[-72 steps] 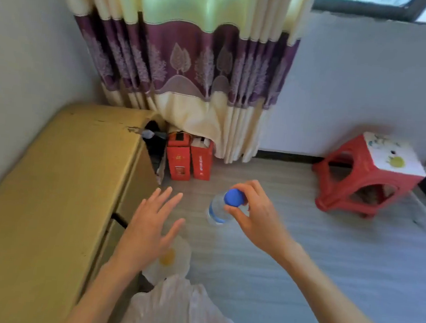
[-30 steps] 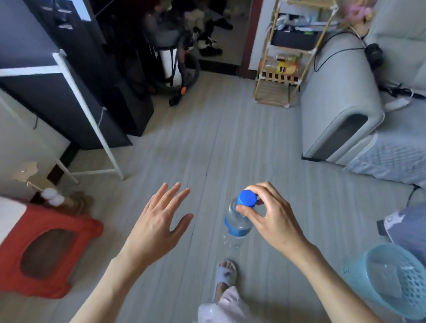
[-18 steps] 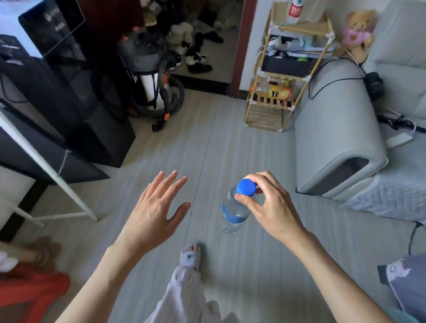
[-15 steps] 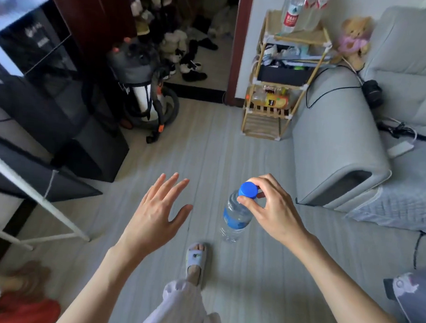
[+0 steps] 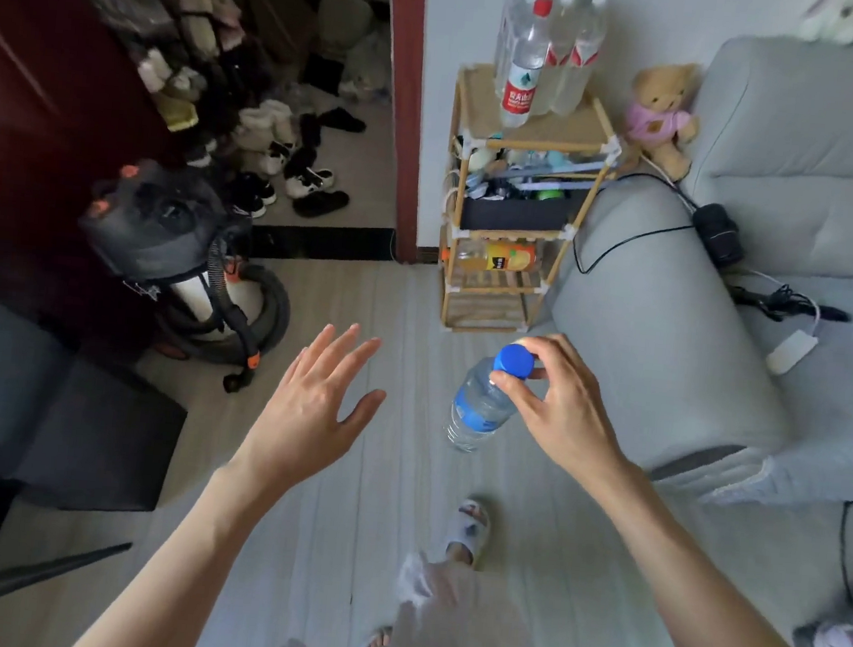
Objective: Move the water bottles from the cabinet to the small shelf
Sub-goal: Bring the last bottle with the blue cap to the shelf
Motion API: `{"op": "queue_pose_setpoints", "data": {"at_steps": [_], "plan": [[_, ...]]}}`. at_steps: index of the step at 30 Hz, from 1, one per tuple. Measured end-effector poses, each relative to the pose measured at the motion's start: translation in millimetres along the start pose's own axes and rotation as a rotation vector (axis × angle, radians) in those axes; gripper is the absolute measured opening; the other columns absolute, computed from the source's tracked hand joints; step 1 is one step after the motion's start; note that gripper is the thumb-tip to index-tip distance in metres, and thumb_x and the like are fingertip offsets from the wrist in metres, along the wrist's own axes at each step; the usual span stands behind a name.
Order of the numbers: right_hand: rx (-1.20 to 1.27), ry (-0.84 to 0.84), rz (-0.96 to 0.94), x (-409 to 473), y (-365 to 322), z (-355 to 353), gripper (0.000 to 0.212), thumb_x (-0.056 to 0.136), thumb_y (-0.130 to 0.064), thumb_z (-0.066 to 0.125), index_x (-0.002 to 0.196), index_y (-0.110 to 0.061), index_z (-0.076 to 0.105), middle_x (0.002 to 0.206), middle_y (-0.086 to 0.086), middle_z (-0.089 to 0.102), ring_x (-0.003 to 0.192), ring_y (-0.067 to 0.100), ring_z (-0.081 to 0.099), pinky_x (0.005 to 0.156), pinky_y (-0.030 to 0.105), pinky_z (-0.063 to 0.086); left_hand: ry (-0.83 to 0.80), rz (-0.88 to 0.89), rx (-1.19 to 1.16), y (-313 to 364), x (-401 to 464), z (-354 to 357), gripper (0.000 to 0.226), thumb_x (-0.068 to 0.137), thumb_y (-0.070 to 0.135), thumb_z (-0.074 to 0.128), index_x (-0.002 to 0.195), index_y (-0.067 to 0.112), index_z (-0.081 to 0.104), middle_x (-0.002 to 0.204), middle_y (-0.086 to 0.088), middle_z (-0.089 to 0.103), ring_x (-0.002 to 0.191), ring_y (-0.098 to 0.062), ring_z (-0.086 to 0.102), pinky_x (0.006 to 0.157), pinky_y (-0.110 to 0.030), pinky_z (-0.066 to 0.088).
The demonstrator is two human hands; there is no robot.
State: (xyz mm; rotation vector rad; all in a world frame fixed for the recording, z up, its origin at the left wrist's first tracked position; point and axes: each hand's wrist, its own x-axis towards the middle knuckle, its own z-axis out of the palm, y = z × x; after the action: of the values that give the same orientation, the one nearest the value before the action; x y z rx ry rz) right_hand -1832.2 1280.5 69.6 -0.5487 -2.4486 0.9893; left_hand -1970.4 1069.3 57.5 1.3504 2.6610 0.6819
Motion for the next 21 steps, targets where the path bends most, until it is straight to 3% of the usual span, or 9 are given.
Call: {"op": "queue_pose_setpoints", "data": {"at_steps": [3,9,12,16,18,21], "plan": [[-0.051,-0.006,0.008,63,36,-7,0.039,0.077,-0.045,0.056,0.096,-0.011,0.058,0.093,0.002,0.056,0.078,0.023,0.057,0.073,0.045,0.051,-0.003,-0.022,-0.005,-6,66,19,0.056,0.088,0.048,0.044,0.136,0.02,0.035,0.145,-0.009,0.035,0.138,-0.027,0.019,0.109,-0.041,0.021],[-0.139,-0.006,-0.025,198,97,-41,0.025,0.08,-0.03,0.066,0.095,-0.01,0.059,0.092,0.003,0.058,0.075,0.024,0.059,0.072,0.042,0.051,-0.04,-0.069,-0.022,-4,214,49,0.055,0.087,0.038,0.049,0.137,0.021,0.033,0.147,-0.008,0.031,0.139,-0.028,0.016,0.112,-0.048,0.023],[-0.168,0.015,-0.038,264,115,-57,0.028,0.081,-0.035,0.063,0.095,-0.011,0.058,0.093,0.003,0.058,0.078,0.023,0.06,0.071,0.034,0.048,-0.024,-0.059,-0.024,-2,282,53,0.054,0.089,0.039,0.049,0.137,0.022,0.033,0.147,-0.008,0.031,0.139,-0.028,0.015,0.111,-0.042,0.02],[-0.154,0.088,-0.038,337,137,-72,0.04,0.077,-0.05,0.049,0.093,-0.014,0.057,0.09,0.002,0.056,0.076,0.022,0.058,0.07,0.033,0.046,-0.016,-0.055,-0.031,-4,360,60,0.057,0.085,0.048,0.038,0.135,0.021,0.036,0.144,-0.011,0.037,0.137,-0.032,0.022,0.109,-0.048,0.026],[-0.137,0.139,-0.041,376,149,-78,0.043,0.076,-0.05,0.048,0.093,-0.011,0.057,0.089,0.004,0.057,0.073,0.024,0.058,0.07,0.037,0.049,-0.003,-0.039,-0.041,-6,397,66,0.059,0.084,0.05,0.033,0.134,0.02,0.038,0.142,-0.013,0.039,0.136,-0.034,0.025,0.107,-0.051,0.03],[-0.1,0.174,-0.037,431,165,-84,0.047,0.076,-0.052,0.049,0.097,-0.01,0.057,0.092,0.004,0.057,0.074,0.024,0.059,0.072,0.044,0.051,-0.027,-0.048,-0.068,-9,450,76,0.06,0.084,0.049,0.031,0.136,0.019,0.036,0.145,-0.011,0.034,0.138,-0.032,0.019,0.11,-0.044,0.021]]}}
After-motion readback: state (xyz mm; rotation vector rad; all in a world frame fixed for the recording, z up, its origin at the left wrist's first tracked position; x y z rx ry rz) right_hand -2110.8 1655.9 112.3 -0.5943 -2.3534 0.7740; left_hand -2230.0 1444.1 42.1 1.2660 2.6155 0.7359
